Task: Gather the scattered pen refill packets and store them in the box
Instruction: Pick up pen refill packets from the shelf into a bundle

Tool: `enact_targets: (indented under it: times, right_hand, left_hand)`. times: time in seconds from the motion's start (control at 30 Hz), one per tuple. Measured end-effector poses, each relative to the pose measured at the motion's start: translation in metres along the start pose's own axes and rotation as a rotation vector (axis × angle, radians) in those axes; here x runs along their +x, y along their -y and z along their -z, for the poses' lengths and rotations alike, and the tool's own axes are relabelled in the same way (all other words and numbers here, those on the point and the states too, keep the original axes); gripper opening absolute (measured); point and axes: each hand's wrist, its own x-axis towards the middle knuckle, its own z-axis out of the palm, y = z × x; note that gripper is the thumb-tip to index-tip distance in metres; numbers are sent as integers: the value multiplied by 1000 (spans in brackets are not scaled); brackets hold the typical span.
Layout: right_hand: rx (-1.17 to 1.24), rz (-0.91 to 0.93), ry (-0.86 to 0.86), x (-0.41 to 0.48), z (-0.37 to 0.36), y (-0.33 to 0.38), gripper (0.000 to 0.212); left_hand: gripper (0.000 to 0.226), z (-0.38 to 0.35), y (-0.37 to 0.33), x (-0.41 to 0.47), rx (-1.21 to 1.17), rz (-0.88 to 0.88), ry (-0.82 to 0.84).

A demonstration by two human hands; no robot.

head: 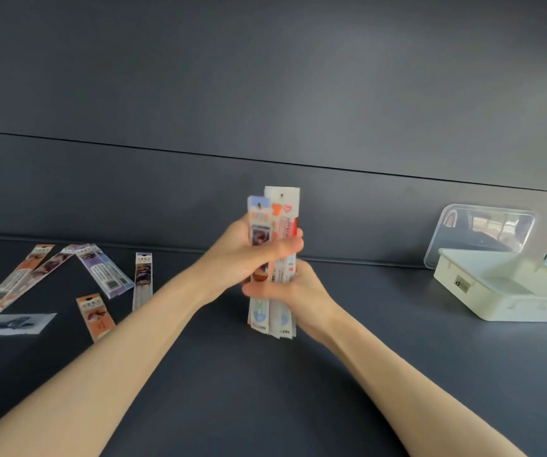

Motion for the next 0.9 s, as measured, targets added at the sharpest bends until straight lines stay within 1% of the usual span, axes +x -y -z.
enact_targets:
  times: [0.1, 0.17, 0.23, 0.3, 0.4, 0.47, 0.57, 0.63, 0.73, 0.8, 0.87, 0.9]
  right_hand:
    - [-69, -35, 18, 0, -3, -2, 18]
    - [-71, -54, 37, 1, -5, -2, 11]
    - [-22, -98, 49, 4, -10, -2, 7]
    - [17, -127, 69, 8, -18, -1, 10]
    - [-14, -132, 93, 17, -32, 1, 13]
    - [-31, -134, 89, 23, -44, -1, 16]
    - [2, -162, 80, 34, -63, -6, 15]
    - [32, -178, 63, 43, -75, -7, 12]
    - [20, -191, 4, 59, -94, -10, 11]
    - [-37, -207, -30, 70, -107, -10, 8]
    - [-135, -227, -60, 81, -120, -10, 8]
    - [-194, -241, -78, 86, -126, -11, 13]
  left_hand:
    - [24, -4, 4, -1, 103, 46, -6]
    - [19, 2, 4, -1, 107, 54, -2]
    - [20, 9, 0, -2, 146, 53, 6]
    - [23, 21, -2, -6, 170, 62, 9]
    - [32, 48, 1, -19, 182, 53, 10]
    - [37, 73, 9, -30, 228, 57, -37]
    - [22, 116, 28, -46, 388, 82, -117]
    - [17, 147, 40, -55, 511, 119, -103]
    - [19, 194, 56, -63, 637, 176, -79]
    - [21, 219, 65, -65, 702, 188, -91]
    - [31, 238, 73, -63, 817, 183, -60]
    - [38, 244, 78, -62, 890, 188, -19]
